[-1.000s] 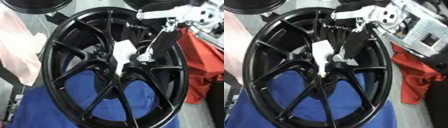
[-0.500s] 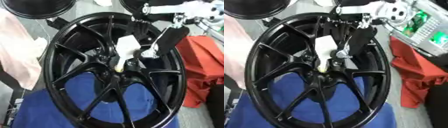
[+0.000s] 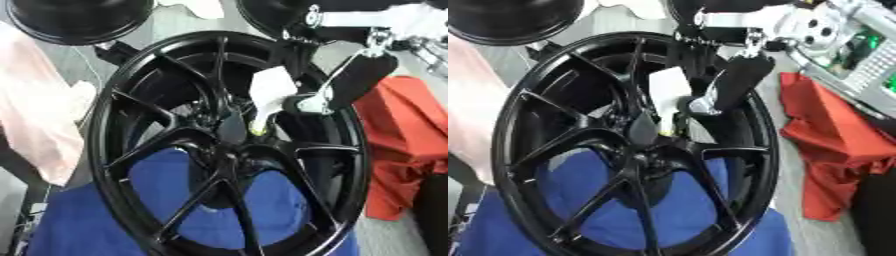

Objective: Pull the pin out of the wheel hub.

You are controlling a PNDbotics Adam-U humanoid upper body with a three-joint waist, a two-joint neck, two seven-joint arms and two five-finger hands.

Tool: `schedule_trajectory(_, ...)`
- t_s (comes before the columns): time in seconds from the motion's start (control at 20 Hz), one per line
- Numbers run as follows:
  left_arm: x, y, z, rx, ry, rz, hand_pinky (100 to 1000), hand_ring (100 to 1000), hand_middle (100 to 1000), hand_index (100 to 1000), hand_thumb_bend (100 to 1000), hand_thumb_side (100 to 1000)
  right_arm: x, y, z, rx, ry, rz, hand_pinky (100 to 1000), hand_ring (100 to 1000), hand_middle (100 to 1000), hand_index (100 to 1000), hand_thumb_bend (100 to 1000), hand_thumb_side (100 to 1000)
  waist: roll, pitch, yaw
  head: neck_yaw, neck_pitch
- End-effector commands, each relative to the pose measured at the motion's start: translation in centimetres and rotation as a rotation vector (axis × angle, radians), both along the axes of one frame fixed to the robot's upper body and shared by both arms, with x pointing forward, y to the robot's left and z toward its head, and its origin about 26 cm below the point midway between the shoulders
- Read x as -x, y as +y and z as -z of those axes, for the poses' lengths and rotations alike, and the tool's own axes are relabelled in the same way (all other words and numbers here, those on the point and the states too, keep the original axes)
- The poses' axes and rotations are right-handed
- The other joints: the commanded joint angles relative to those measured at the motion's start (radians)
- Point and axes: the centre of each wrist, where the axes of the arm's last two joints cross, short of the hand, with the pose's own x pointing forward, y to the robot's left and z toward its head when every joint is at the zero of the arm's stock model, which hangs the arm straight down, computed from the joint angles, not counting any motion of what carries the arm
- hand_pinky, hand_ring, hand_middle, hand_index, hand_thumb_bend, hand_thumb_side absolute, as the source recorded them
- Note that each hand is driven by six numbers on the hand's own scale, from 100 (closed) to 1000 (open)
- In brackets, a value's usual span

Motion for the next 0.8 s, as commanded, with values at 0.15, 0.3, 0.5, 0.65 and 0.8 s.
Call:
schedule_trajectory(0.15, 0.2, 0.1, -0.7, -0.007, -0.024, 0.002, 840, 703, 647, 753, 162, 772, 0.9, -2.6, -1.3, -0.019, -0.099, 0.073, 718, 605, 490, 536, 298, 100, 0.009, -0.027, -0.005, 0.009, -0.023)
schedule_trajectory(0.3, 0.2, 0.1, -0.7, -0.004, -0.027, 0.000, 840, 703, 647, 753, 160, 770, 1.1, -4.8, -1.1, -0.048, -0.136, 0.143, 716, 600, 488, 534, 288, 100, 0.012, -0.024, -0.006, 0.015, -0.030)
schedule_trajectory(0.5, 0.1, 0.1, -0.7, 0.001, -0.031, -0.002, 840, 702, 647, 753, 161, 771, 0.9, -8.2, -0.7, -0.113, -0.200, 0.275, 705, 589, 482, 529, 270, 100, 0.016, -0.019, -0.010, 0.024, -0.039)
schedule_trajectory(0.65, 0.1, 0.1, -0.8, 0.003, -0.035, -0.002, 840, 702, 647, 753, 160, 771, 0.4, -10.6, -0.5, -0.172, -0.235, 0.377, 690, 577, 478, 523, 254, 100, 0.019, -0.014, -0.015, 0.028, -0.044)
schedule_trajectory(0.8, 0.1, 0.1, -0.8, 0.005, -0.035, -0.008, 840, 701, 646, 753, 160, 773, -0.1, -13.2, -0.4, -0.226, -0.267, 0.487, 677, 568, 474, 520, 242, 100, 0.022, -0.009, -0.021, 0.034, -0.044)
